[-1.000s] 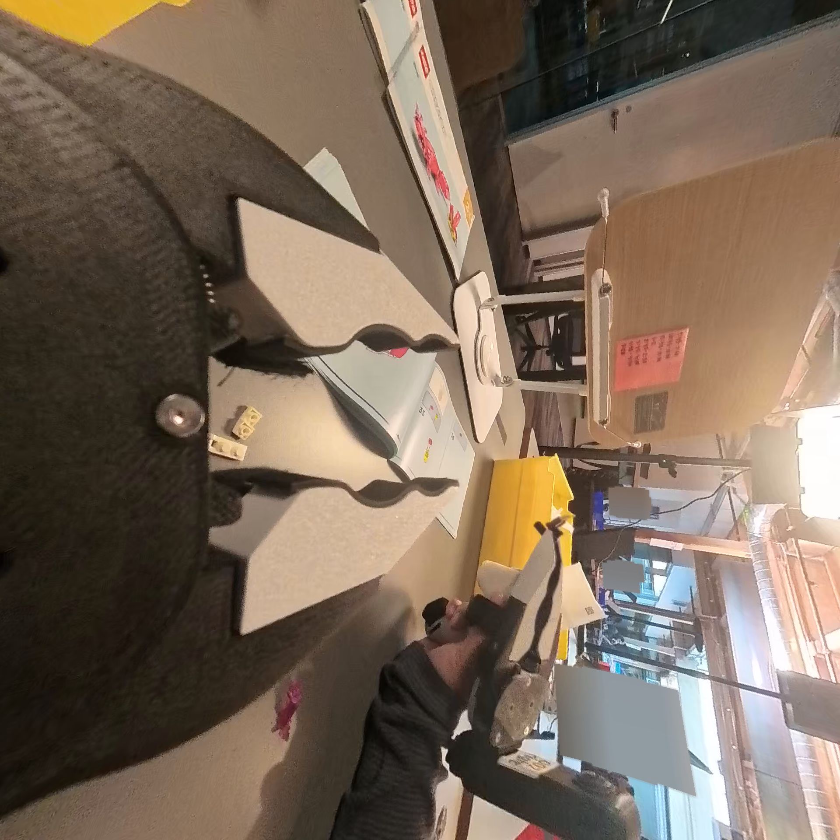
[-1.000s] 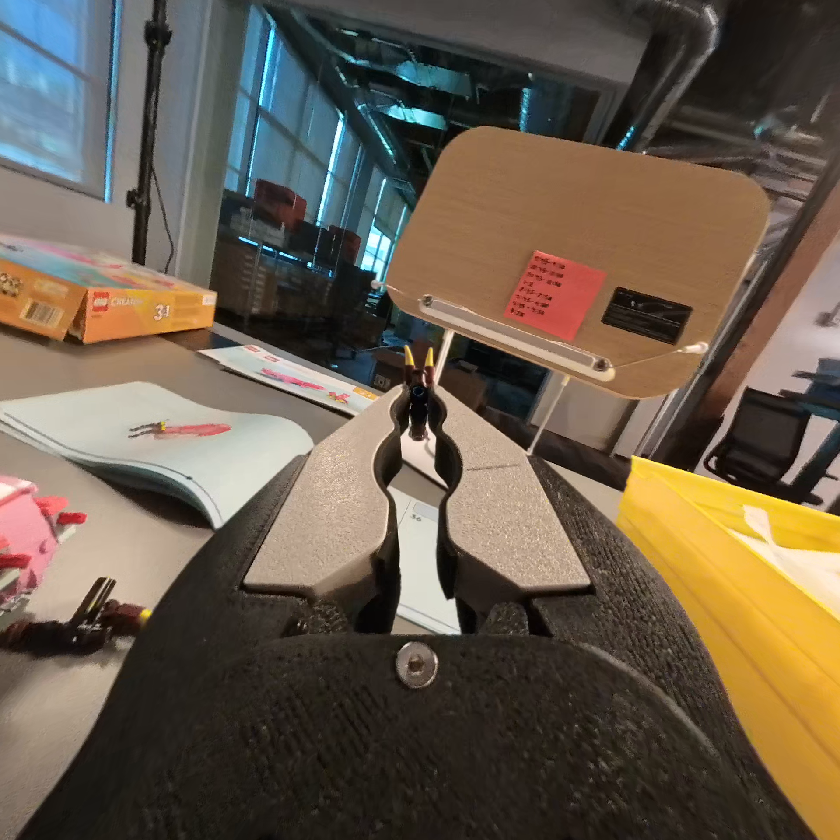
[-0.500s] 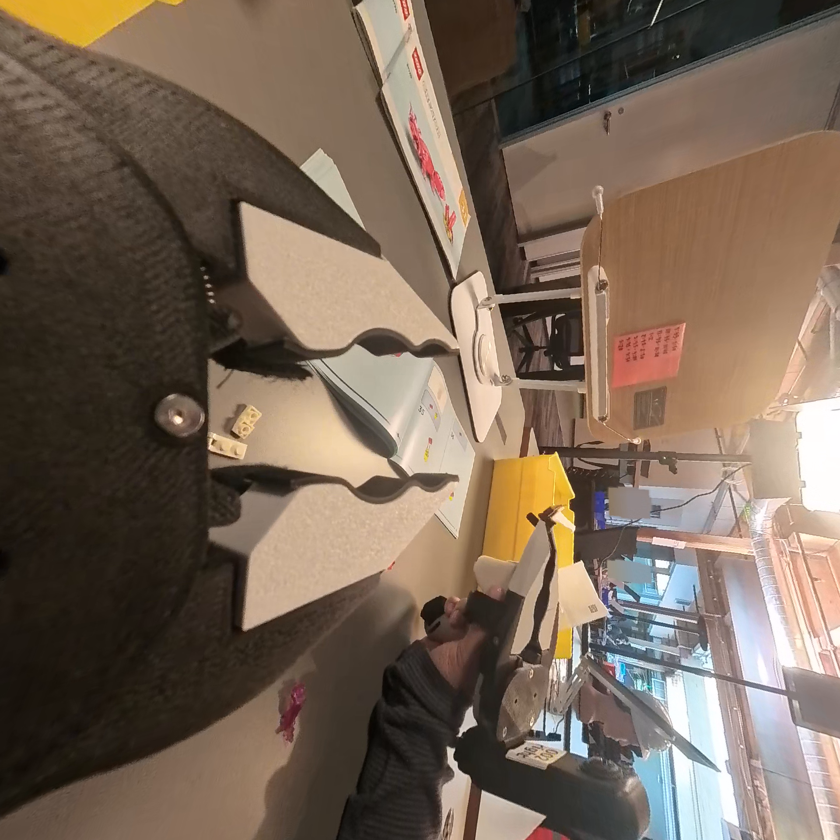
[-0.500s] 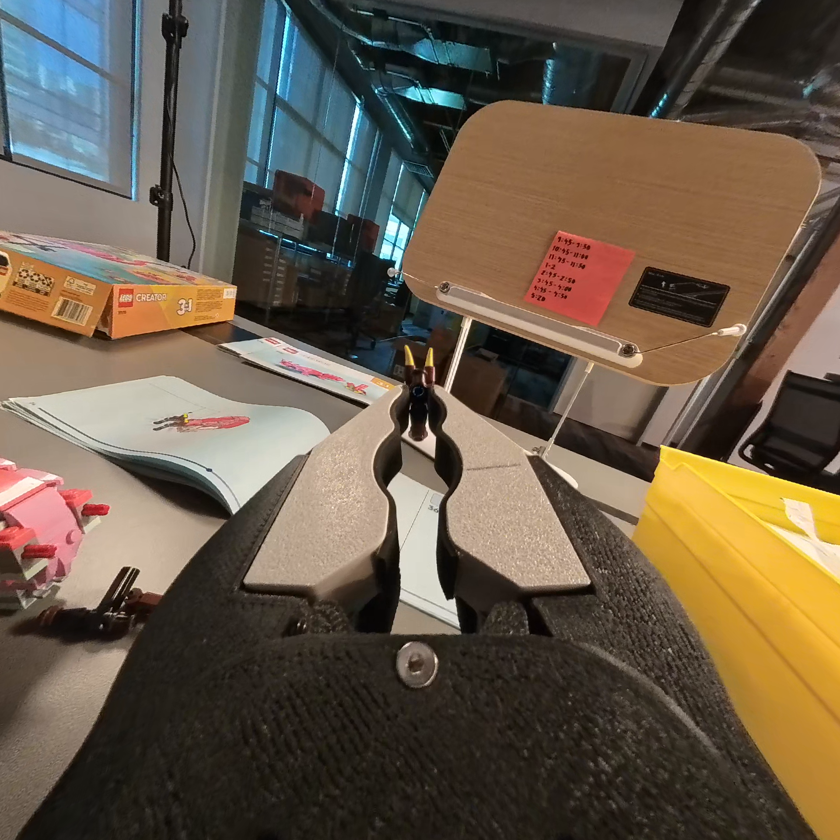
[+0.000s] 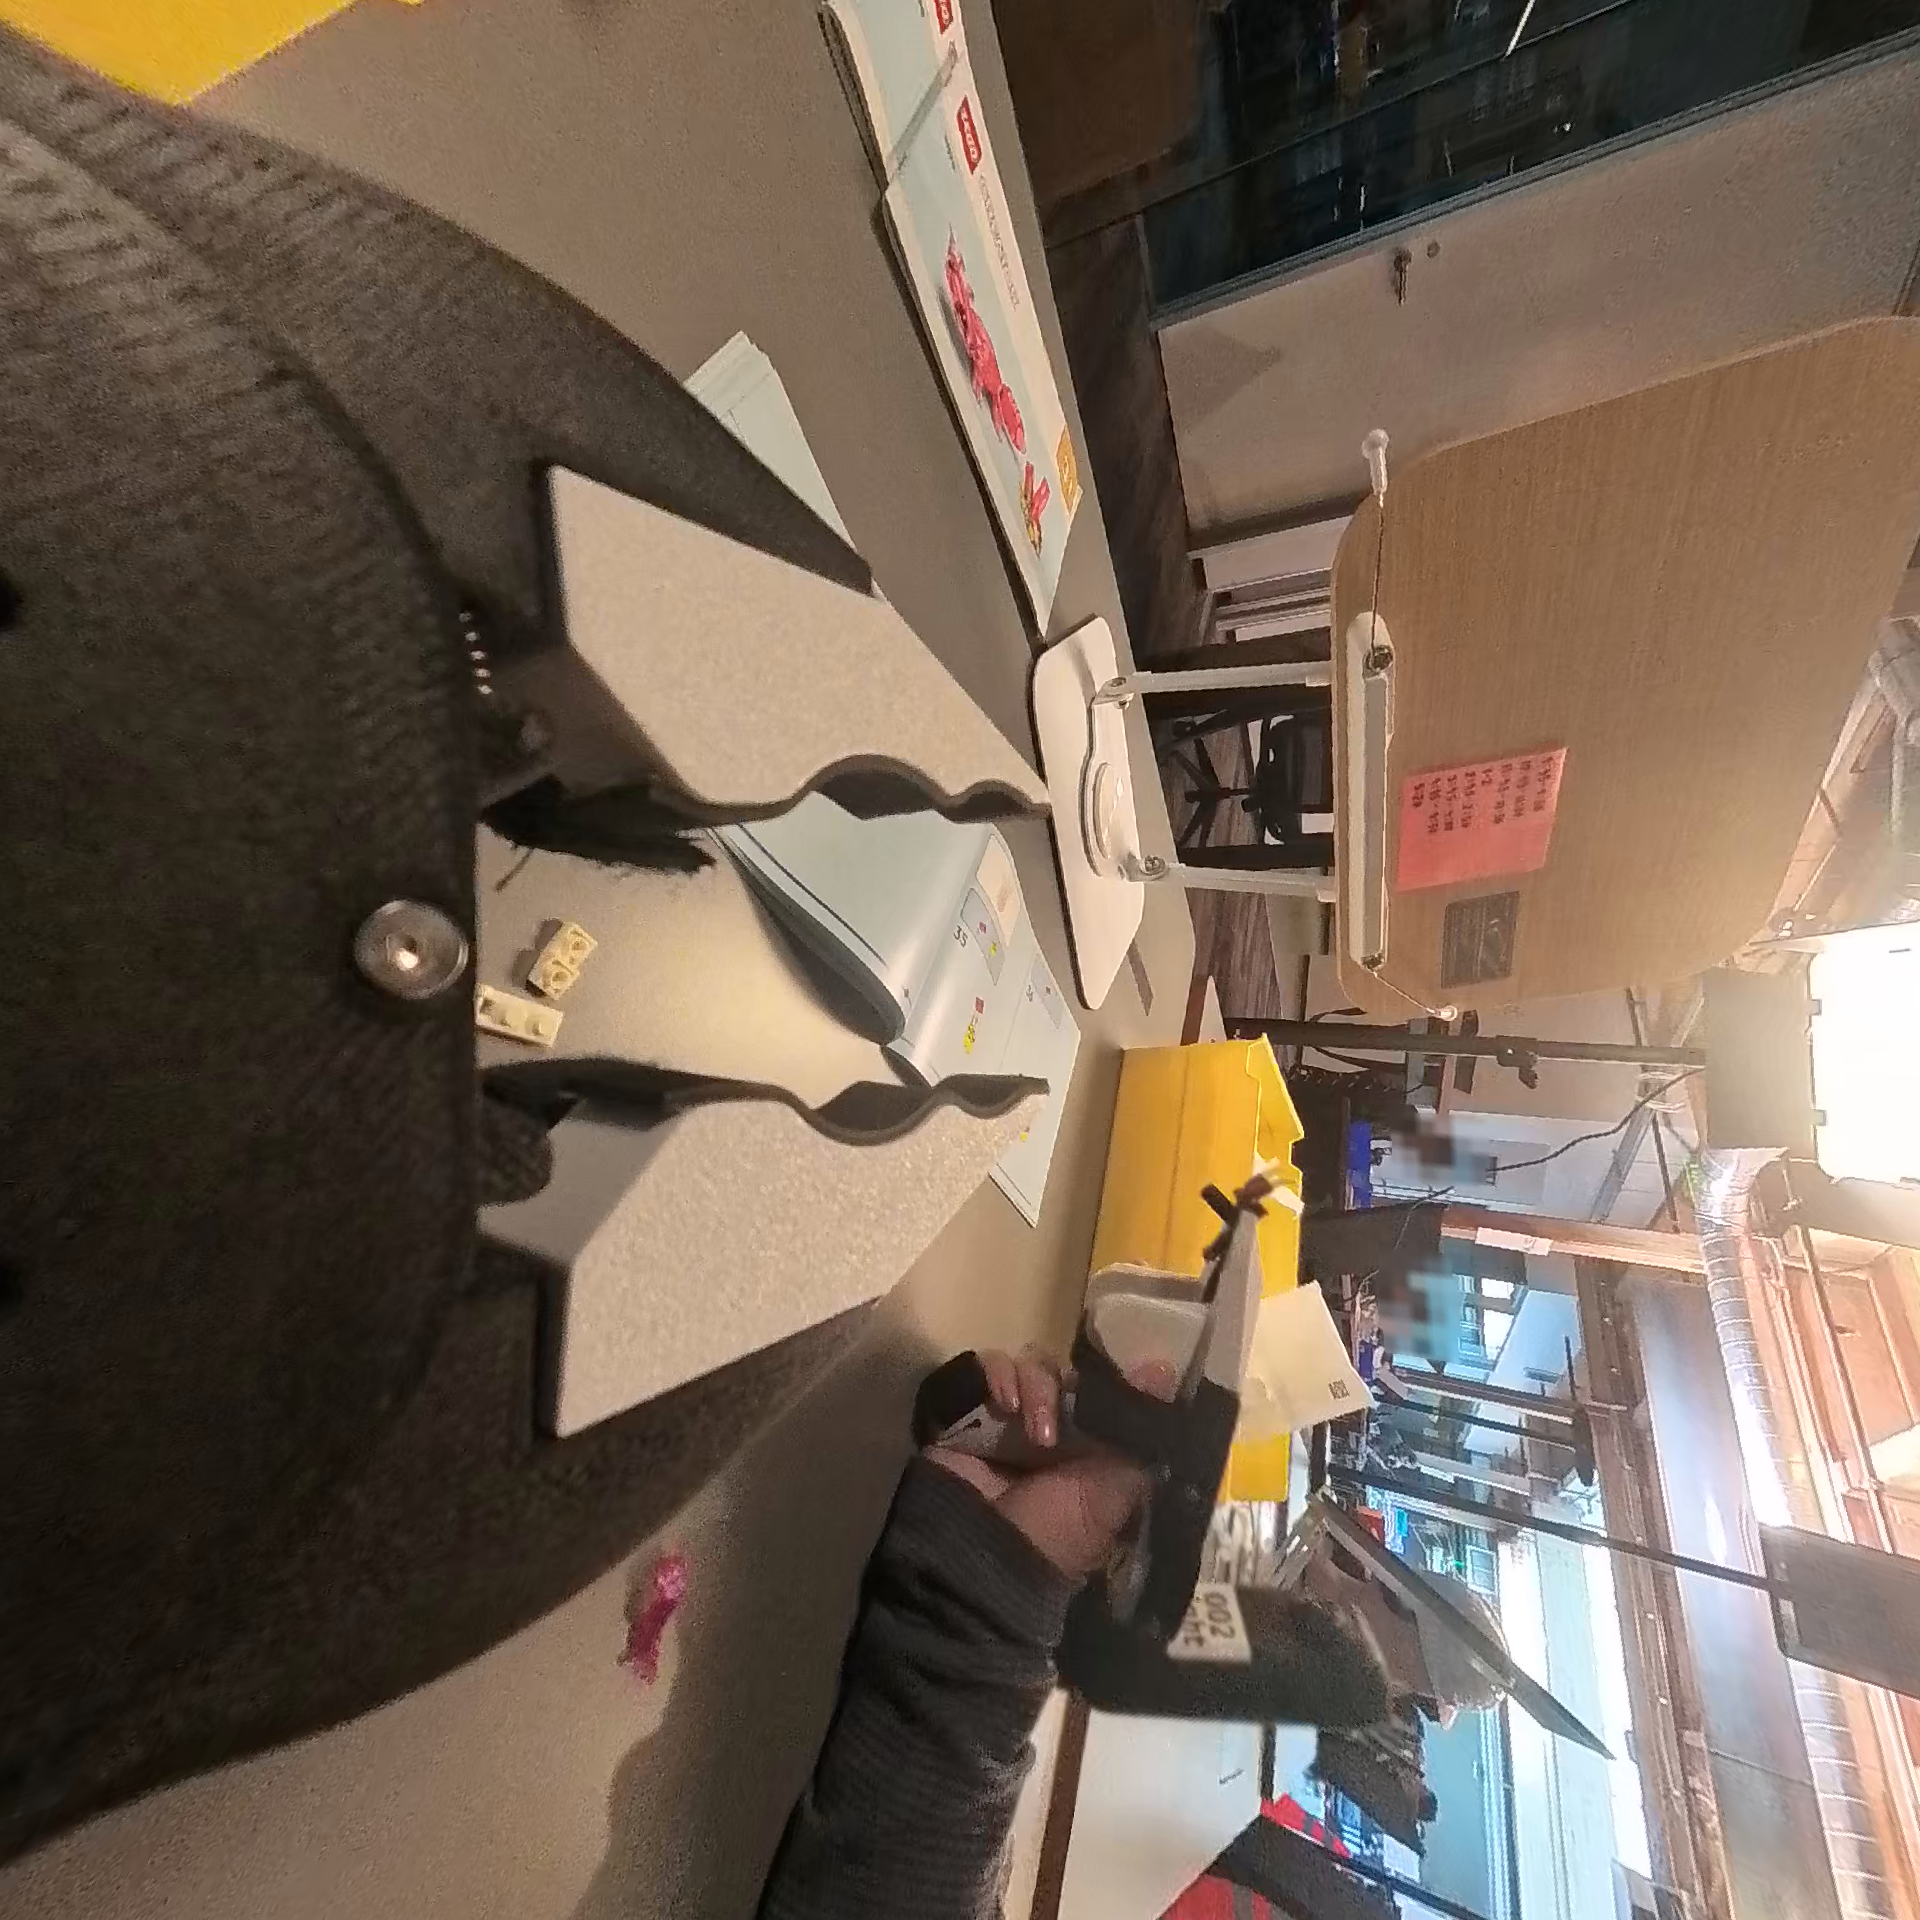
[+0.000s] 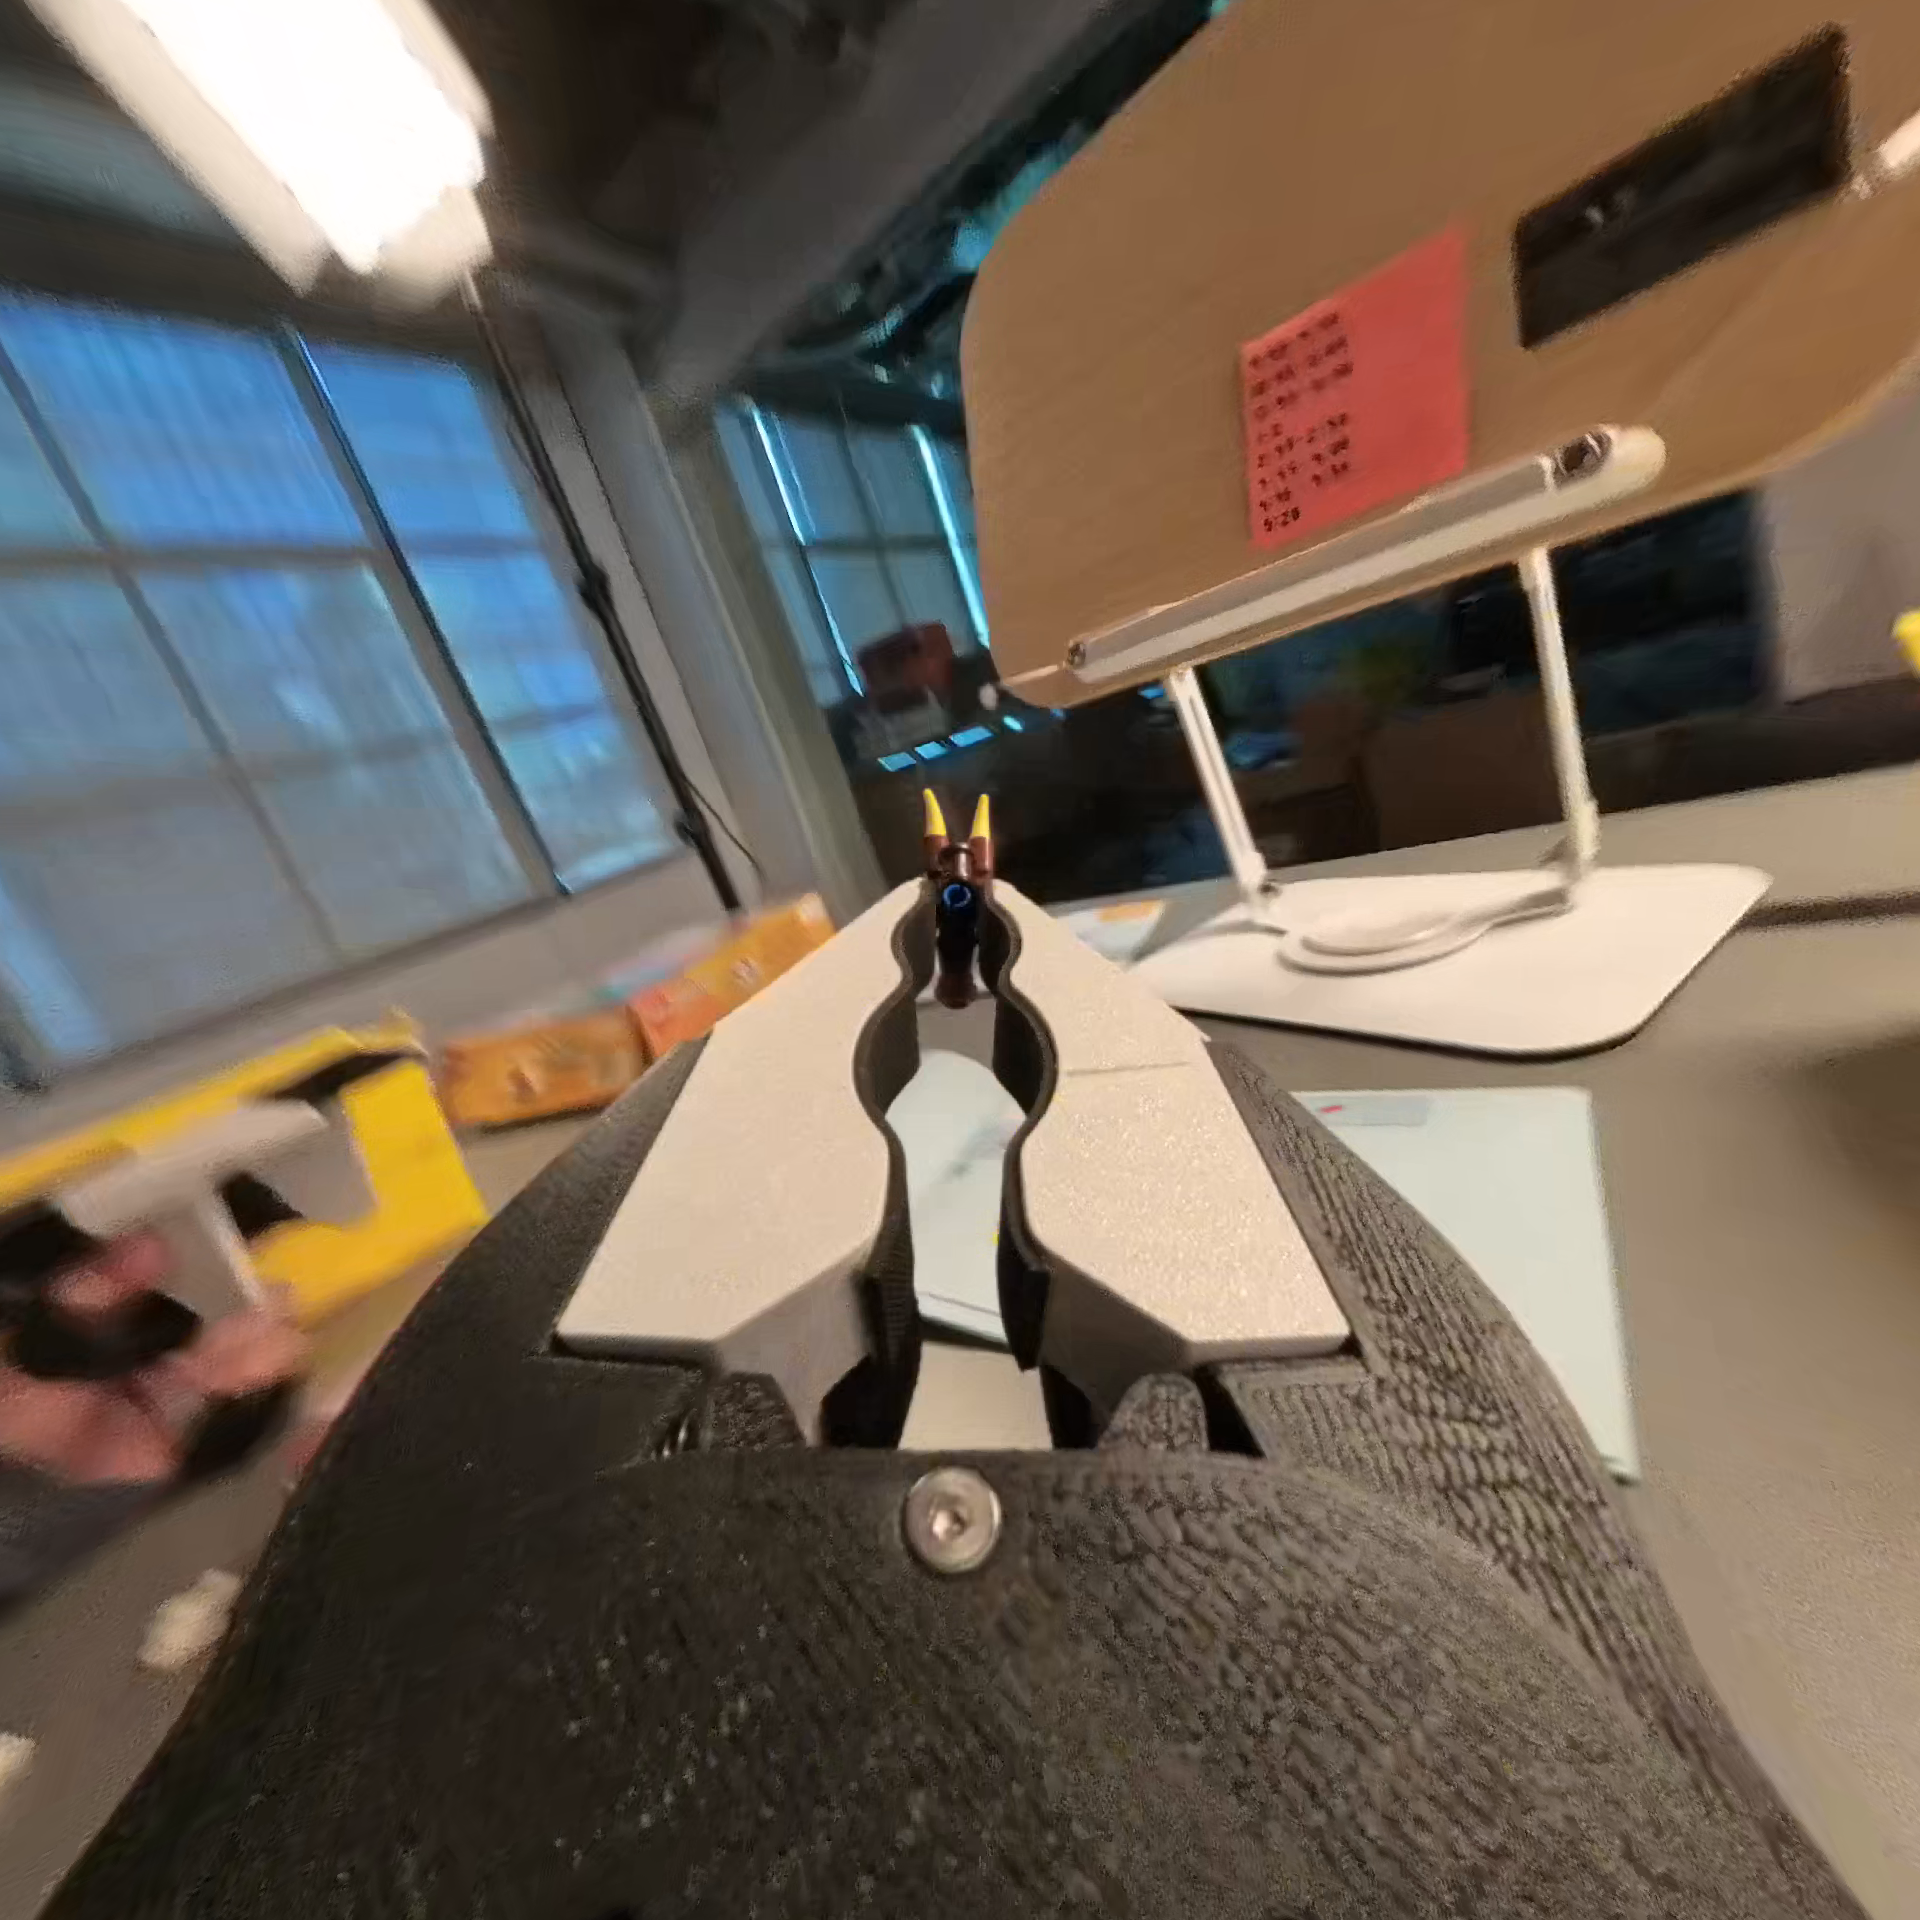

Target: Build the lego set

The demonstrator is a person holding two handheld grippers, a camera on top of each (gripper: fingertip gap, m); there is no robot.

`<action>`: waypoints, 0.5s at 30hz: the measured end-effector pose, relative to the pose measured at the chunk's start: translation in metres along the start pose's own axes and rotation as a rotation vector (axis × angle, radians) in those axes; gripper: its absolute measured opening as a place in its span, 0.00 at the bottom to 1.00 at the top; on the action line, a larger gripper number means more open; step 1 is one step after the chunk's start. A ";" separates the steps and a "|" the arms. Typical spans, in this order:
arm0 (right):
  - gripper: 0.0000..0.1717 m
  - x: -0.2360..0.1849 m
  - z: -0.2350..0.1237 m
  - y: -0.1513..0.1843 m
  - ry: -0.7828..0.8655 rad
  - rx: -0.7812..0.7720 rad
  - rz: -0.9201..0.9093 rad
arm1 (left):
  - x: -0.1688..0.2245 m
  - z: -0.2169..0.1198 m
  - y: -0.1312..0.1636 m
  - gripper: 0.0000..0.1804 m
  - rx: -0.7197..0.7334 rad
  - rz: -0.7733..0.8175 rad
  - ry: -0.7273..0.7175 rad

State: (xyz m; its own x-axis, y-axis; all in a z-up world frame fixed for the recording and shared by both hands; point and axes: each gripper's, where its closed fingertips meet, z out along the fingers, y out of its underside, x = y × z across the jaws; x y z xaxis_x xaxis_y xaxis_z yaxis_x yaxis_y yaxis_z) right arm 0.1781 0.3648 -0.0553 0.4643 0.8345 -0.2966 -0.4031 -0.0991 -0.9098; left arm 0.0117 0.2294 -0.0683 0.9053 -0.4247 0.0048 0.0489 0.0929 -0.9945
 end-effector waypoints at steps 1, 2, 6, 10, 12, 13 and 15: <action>0.03 0.004 -0.003 -0.005 -0.024 0.039 0.102 | 0.000 0.000 0.000 0.26 0.001 -0.003 0.001; 0.03 0.006 -0.007 -0.012 -0.060 0.088 0.212 | 0.001 0.000 0.000 0.26 0.002 -0.004 0.002; 0.03 0.021 -0.022 -0.031 -0.229 0.284 0.693 | 0.002 0.000 0.000 0.23 0.004 0.003 0.011; 0.03 0.026 -0.022 -0.030 -0.238 0.295 0.746 | 0.008 -0.001 -0.002 0.16 0.014 0.021 0.041; 0.03 0.023 -0.021 -0.029 -0.245 0.290 0.738 | 0.009 -0.001 -0.001 0.16 0.010 0.028 0.044; 0.03 0.024 -0.021 -0.029 -0.247 0.291 0.746 | 0.009 0.000 -0.001 0.16 0.008 0.031 0.045; 0.03 0.025 -0.021 -0.029 -0.244 0.290 0.754 | 0.010 0.000 0.000 0.16 0.005 0.036 0.048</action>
State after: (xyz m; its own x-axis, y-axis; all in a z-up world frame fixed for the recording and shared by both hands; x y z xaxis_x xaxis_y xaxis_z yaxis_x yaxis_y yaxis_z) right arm 0.2175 0.3774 -0.0427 -0.1804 0.6978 -0.6932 -0.7388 -0.5614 -0.3728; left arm 0.0209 0.2250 -0.0681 0.8852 -0.4639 -0.0361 0.0187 0.1129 -0.9934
